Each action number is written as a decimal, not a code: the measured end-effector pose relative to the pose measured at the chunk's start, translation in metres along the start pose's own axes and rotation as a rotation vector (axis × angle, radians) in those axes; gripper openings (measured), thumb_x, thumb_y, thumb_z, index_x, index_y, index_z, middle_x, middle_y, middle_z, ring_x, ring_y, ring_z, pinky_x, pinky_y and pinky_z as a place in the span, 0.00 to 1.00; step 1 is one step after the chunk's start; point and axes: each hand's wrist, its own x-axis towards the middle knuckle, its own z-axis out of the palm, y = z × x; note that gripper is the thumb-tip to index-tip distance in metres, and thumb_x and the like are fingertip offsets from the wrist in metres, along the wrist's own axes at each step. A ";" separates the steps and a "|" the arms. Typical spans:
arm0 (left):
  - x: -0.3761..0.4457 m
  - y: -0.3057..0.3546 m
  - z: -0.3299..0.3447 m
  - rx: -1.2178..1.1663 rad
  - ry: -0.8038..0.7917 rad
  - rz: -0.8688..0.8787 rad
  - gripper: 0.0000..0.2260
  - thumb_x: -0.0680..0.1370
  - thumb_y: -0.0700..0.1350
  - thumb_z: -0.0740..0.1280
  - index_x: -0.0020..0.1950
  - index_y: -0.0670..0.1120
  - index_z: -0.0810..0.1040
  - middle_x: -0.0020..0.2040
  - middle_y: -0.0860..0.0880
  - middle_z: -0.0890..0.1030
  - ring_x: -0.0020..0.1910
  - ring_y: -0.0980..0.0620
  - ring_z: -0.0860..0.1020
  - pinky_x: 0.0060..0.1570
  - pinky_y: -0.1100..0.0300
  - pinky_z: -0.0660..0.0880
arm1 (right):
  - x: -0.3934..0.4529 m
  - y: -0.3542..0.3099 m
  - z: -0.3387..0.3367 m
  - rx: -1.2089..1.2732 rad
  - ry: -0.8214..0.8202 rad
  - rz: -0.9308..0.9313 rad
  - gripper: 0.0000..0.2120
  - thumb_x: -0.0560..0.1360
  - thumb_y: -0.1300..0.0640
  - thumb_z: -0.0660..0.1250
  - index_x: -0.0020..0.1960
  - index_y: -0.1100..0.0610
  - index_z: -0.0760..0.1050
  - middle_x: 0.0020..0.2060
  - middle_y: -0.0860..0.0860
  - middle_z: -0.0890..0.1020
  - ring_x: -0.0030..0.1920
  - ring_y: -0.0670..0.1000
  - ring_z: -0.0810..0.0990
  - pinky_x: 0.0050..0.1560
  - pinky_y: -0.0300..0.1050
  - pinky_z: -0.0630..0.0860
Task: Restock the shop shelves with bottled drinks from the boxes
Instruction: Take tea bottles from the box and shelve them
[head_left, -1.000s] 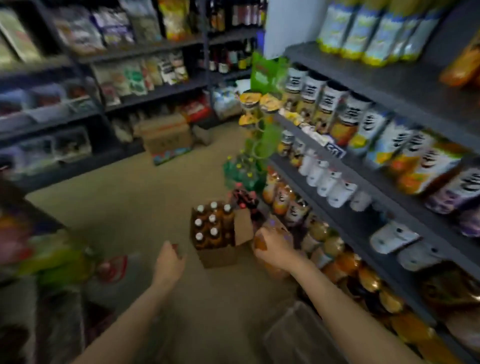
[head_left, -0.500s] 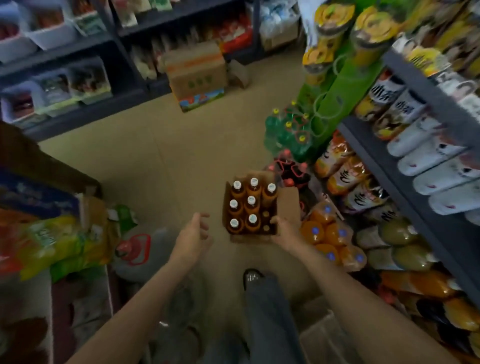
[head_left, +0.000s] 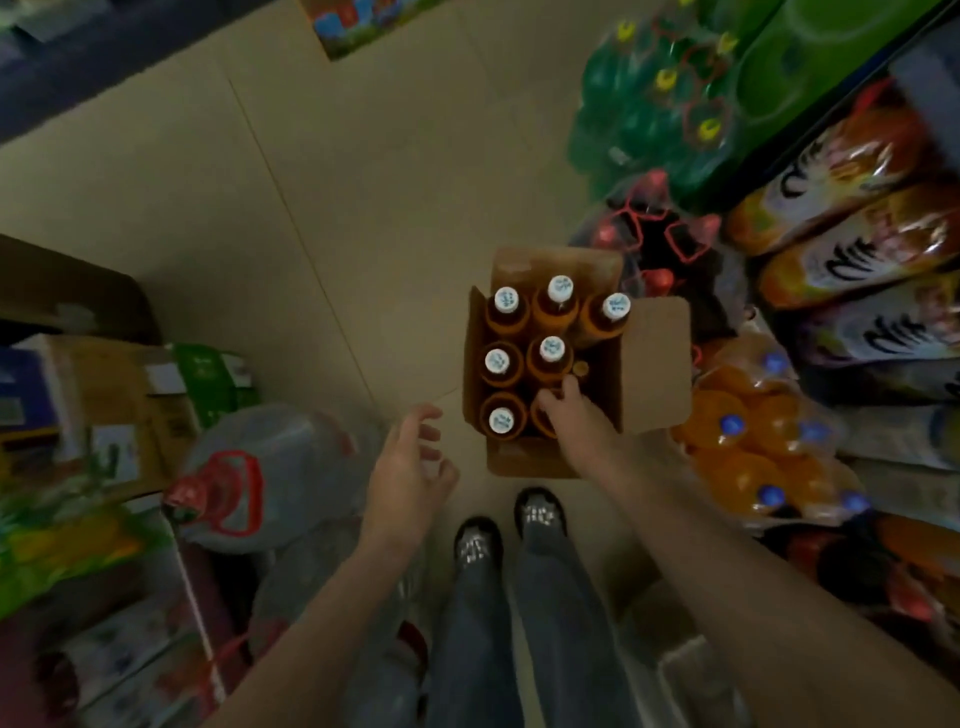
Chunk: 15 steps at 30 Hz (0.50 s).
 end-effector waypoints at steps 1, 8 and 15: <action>-0.001 -0.004 0.006 -0.009 -0.003 -0.006 0.20 0.71 0.33 0.67 0.57 0.52 0.69 0.50 0.50 0.74 0.44 0.54 0.73 0.44 0.63 0.70 | 0.001 0.003 0.002 0.018 -0.004 -0.014 0.15 0.77 0.57 0.58 0.64 0.56 0.66 0.62 0.58 0.65 0.59 0.64 0.72 0.56 0.56 0.72; -0.002 0.004 0.038 -0.092 -0.218 0.026 0.31 0.68 0.39 0.74 0.66 0.53 0.64 0.58 0.57 0.71 0.58 0.59 0.70 0.51 0.74 0.66 | -0.066 -0.010 -0.077 0.191 0.239 -0.136 0.13 0.68 0.51 0.70 0.46 0.52 0.67 0.43 0.45 0.72 0.44 0.50 0.76 0.41 0.46 0.73; 0.020 0.060 0.034 -0.300 -0.219 0.003 0.29 0.63 0.39 0.78 0.60 0.48 0.70 0.48 0.60 0.76 0.51 0.60 0.76 0.42 0.75 0.72 | -0.076 -0.034 -0.175 0.682 0.516 -0.379 0.09 0.69 0.51 0.71 0.43 0.56 0.77 0.37 0.48 0.80 0.37 0.44 0.77 0.37 0.38 0.74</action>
